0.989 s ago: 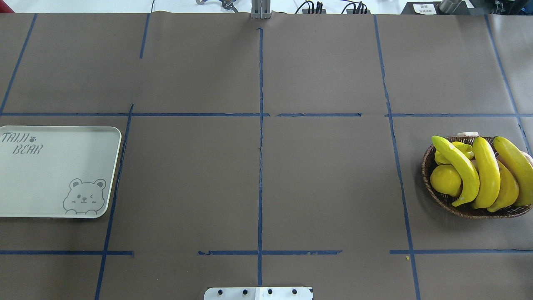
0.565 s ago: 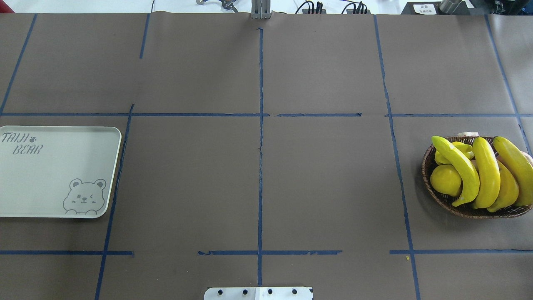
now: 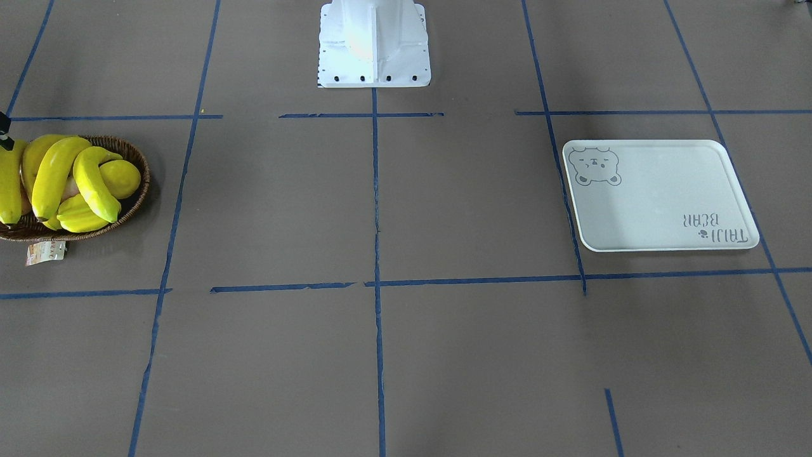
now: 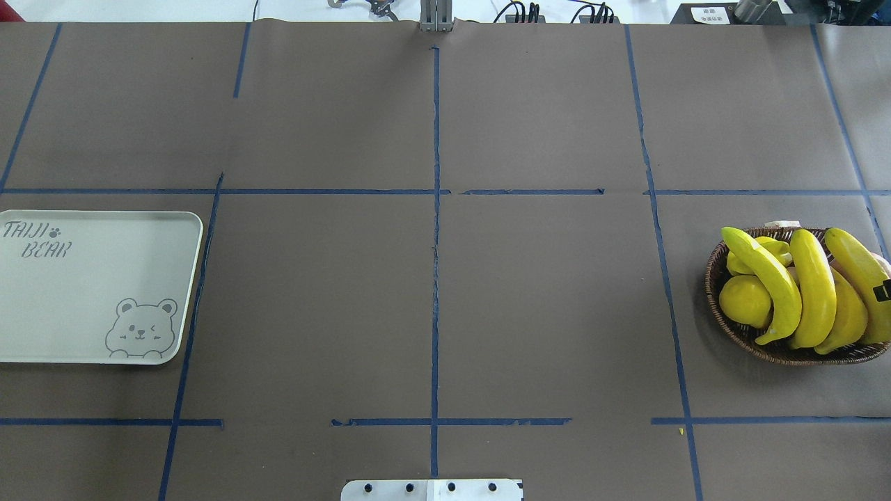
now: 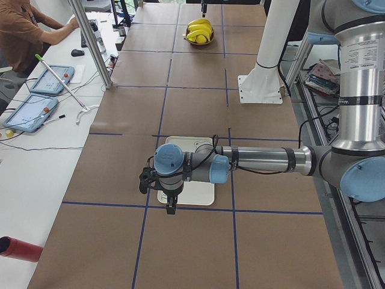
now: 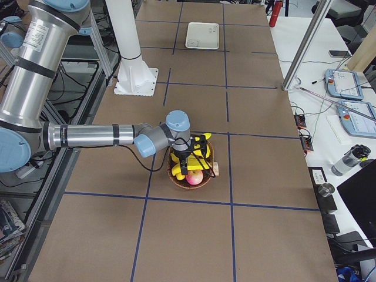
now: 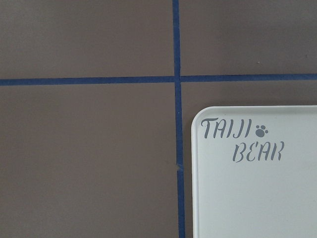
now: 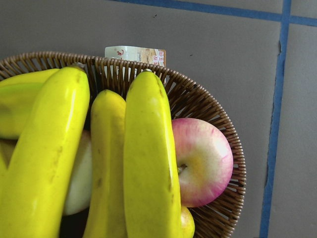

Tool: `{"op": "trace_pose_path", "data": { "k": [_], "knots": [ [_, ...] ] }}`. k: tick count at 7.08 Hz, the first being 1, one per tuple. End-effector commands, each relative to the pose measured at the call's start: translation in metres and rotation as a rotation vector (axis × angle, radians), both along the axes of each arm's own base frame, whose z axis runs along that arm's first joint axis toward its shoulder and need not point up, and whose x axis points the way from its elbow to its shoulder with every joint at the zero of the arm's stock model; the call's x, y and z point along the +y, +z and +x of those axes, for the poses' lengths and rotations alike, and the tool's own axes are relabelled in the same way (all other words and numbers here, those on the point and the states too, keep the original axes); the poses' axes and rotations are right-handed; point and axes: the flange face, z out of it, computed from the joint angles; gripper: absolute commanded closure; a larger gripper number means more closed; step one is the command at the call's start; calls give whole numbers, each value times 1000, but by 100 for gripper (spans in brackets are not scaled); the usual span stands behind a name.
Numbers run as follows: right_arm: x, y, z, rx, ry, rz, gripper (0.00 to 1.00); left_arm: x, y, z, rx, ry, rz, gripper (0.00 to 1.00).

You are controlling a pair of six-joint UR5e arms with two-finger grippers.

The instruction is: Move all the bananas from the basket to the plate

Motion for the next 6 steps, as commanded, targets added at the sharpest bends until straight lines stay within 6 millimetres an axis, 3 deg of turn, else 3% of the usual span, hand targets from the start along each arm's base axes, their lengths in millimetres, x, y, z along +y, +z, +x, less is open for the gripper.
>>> {"op": "trace_pose_path", "data": {
  "k": [1,4,5,6],
  "knots": [
    [1,16,-8,-12,-17,21,1,0,1,0,0,1,-2,0],
    [5,17,-20,-8,-52,19,3,0,3,1,0,4,-4,0],
    [4,17,-21,-8,-55,22,18,0,4,1,0,4,-5,0],
    [4,16,-21,-9,-57,25,55,0,4,1,0,3,-6,0]
  ]
}}
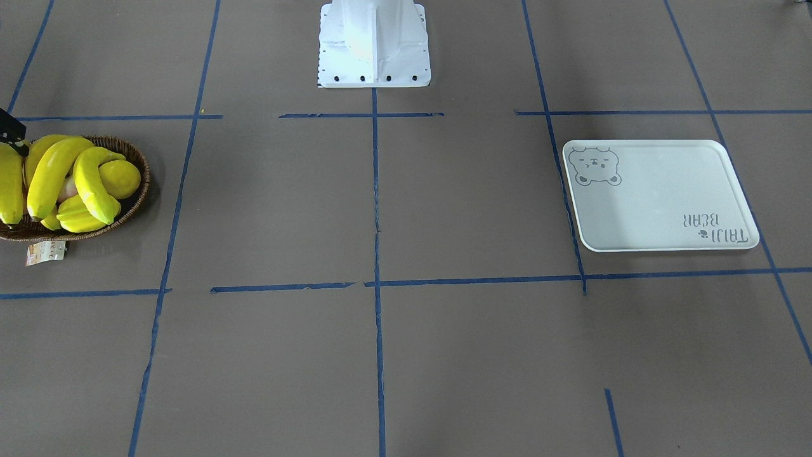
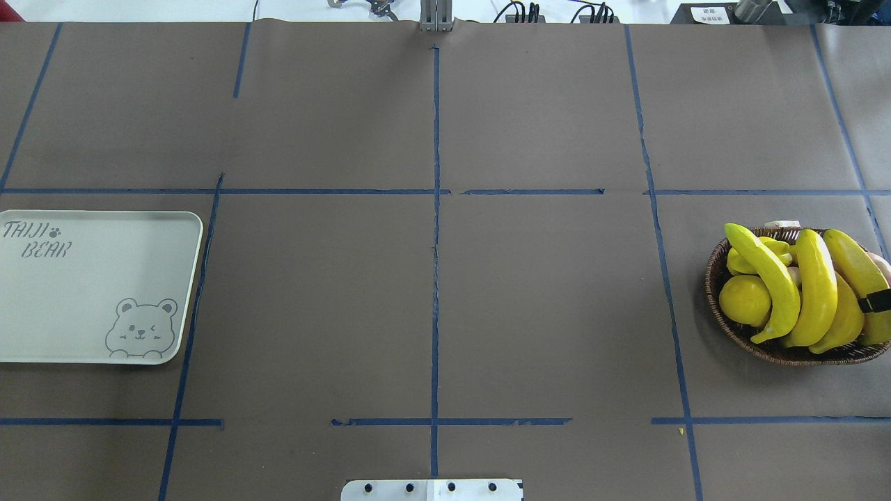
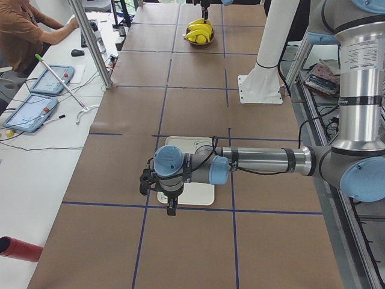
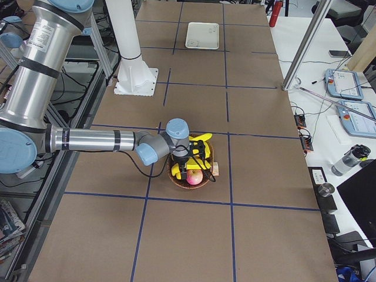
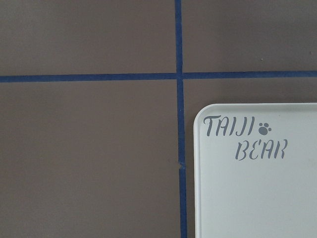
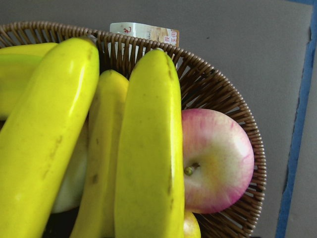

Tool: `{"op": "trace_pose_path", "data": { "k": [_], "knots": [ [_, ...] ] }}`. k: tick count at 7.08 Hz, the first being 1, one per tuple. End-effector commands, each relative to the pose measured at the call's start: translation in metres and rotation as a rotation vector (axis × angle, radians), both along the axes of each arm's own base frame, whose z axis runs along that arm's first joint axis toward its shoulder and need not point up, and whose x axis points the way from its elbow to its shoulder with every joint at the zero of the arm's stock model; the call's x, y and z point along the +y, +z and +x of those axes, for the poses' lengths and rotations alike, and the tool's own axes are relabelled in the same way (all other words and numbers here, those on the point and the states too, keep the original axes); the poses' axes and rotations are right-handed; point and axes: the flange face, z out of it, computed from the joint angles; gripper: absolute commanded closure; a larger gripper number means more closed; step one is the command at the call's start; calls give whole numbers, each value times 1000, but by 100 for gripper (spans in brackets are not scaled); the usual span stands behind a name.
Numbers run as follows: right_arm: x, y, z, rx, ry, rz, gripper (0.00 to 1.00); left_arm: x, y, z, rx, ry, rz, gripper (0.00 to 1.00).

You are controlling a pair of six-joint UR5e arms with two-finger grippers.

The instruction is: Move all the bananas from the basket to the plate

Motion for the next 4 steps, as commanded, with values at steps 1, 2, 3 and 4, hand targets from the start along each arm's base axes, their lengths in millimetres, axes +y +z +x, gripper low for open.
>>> {"op": "trace_pose_path", "data": {
  "k": [1,2,3,4],
  "knots": [
    [-2,-2,-2,-6,-5,5,72,-1,0,0,0,-1,0,0],
    [-2,-5,-2,-9,-5,9,84,-1,-1,0,2,-2,1,0],
    [-4,-11,1,-18,2,19,95,-2,-3,0,2,-3,2,0],
    [-5,-15,11,-26,24,24,97,-3,-4,0,2,-10,-2,0]
  ]
}}
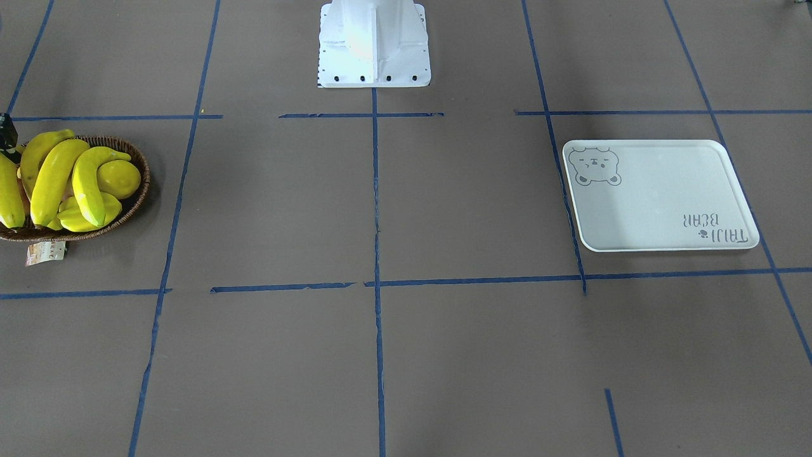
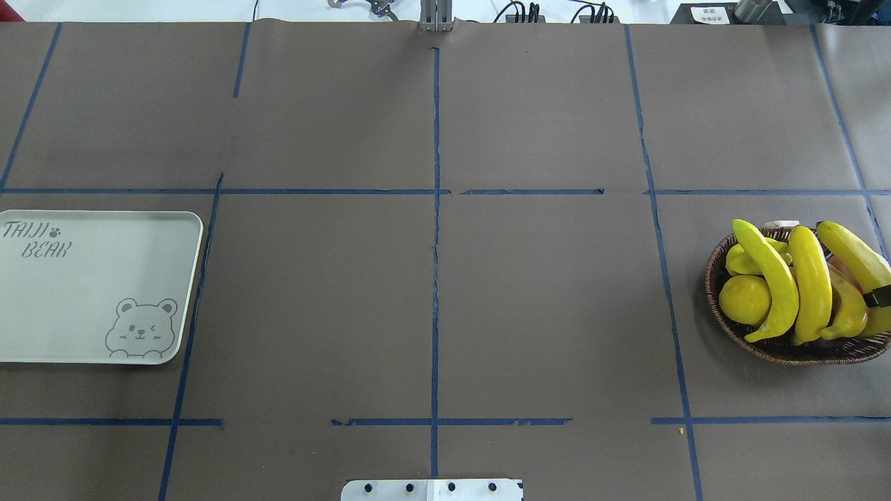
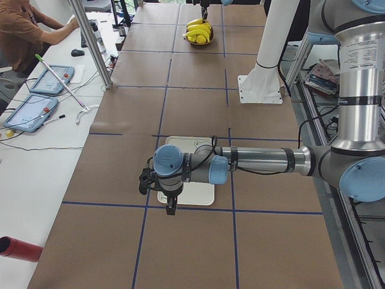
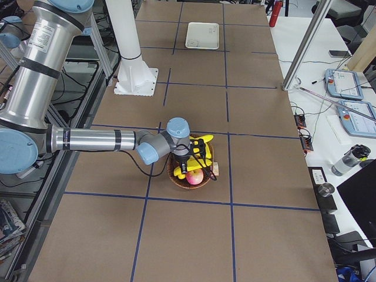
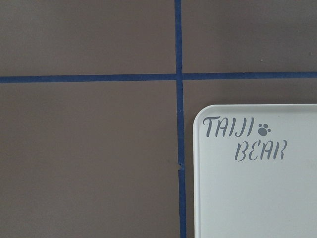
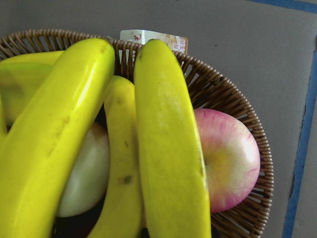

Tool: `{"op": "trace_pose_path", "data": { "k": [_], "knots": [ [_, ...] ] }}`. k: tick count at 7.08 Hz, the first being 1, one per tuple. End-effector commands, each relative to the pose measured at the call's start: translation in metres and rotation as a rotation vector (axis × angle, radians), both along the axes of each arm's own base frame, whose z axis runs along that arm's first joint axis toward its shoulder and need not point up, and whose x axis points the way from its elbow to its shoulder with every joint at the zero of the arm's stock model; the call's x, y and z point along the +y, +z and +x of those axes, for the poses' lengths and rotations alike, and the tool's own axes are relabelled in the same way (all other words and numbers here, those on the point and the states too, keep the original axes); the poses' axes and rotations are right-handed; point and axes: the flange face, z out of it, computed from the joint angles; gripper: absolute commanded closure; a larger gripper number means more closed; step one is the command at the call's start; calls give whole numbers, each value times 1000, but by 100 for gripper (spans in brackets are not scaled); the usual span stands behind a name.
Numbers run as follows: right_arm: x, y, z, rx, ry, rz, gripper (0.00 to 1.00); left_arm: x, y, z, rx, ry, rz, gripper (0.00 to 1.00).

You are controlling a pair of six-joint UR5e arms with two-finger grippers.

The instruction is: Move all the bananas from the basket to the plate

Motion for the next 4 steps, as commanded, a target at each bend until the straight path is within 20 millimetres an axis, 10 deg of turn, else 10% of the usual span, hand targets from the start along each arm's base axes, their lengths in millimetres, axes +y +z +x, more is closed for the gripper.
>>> {"op": "trace_pose_path", "data": {
  "k": [1,4],
  "knots": [
    [-1,-8,23,-25,44,3,99,-1,-4,0,1,-11,-2,0],
    [6,-10,61,-102,54,3,100,-1,-4,0,1,-11,-4,0]
  ]
}}
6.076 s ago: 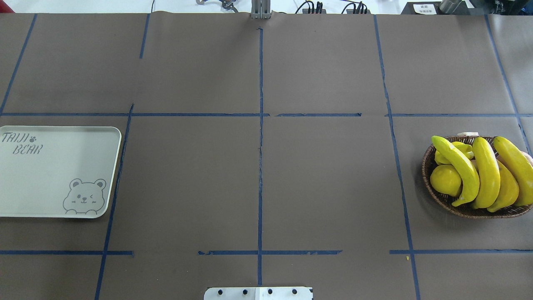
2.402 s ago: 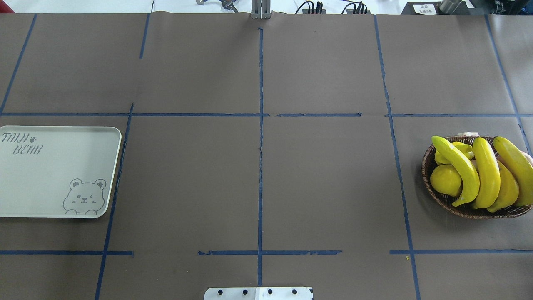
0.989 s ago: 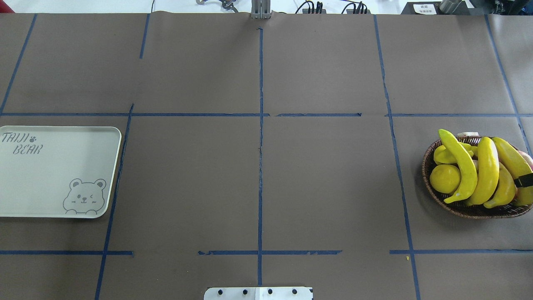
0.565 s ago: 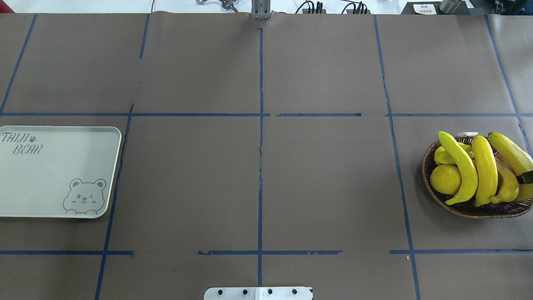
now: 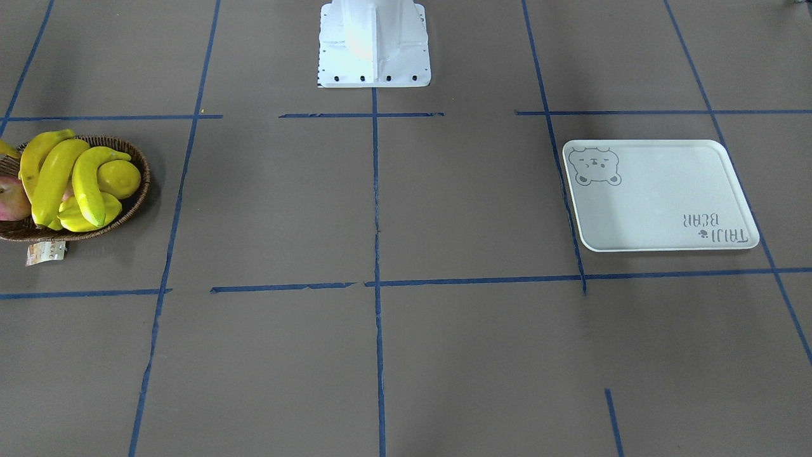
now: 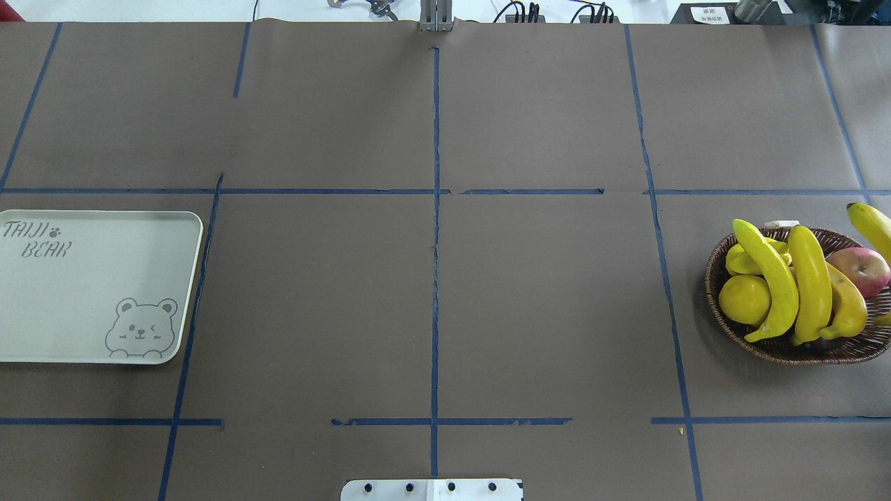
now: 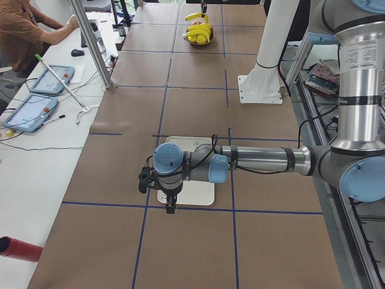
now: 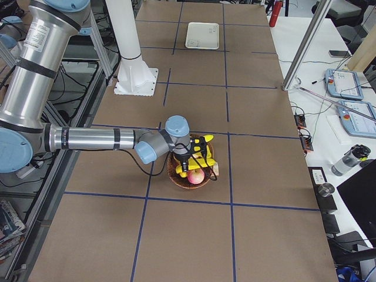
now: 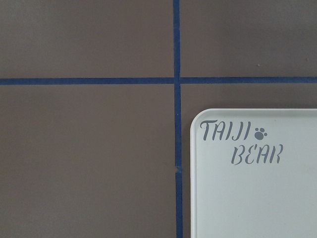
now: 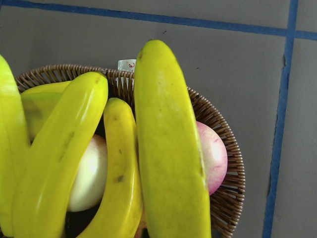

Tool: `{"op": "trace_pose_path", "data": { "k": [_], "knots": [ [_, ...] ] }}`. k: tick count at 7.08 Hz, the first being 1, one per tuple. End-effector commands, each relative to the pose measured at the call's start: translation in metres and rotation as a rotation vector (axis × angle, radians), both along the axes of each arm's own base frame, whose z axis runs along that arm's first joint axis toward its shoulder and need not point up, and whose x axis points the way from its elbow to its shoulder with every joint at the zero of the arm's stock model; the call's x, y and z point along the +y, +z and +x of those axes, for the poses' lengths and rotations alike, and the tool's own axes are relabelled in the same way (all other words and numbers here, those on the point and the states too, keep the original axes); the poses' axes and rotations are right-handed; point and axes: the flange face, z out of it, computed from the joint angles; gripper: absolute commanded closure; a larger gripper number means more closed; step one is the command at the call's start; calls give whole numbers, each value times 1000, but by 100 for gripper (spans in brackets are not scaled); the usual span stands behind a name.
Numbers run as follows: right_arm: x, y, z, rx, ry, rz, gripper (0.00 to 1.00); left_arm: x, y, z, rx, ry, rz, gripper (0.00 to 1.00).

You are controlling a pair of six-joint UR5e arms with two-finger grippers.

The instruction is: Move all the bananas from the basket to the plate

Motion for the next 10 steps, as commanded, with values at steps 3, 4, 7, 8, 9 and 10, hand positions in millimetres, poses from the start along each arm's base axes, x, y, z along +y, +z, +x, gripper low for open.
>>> {"op": "trace_pose_path", "data": {
  "k": [3,4,7,8,9,10],
  "knots": [
    [29,-44,39,22,1,-13,100,0,0,0,0,0,1,0],
    [16,-59,74,105,2,18,100,0,-1,0,2,0,1,0],
    [-75,-158,101,96,14,110,99,-2,-9,1,9,-1,17,0],
    [-102,-201,61,34,-25,138,99,-3,-14,2,8,2,34,0],
    [-127,-255,-4,-19,-32,117,98,-11,-25,13,3,24,113,0],
    [-144,-313,-70,-78,-13,58,98,-19,-31,27,12,14,166,0]
  ]
}}
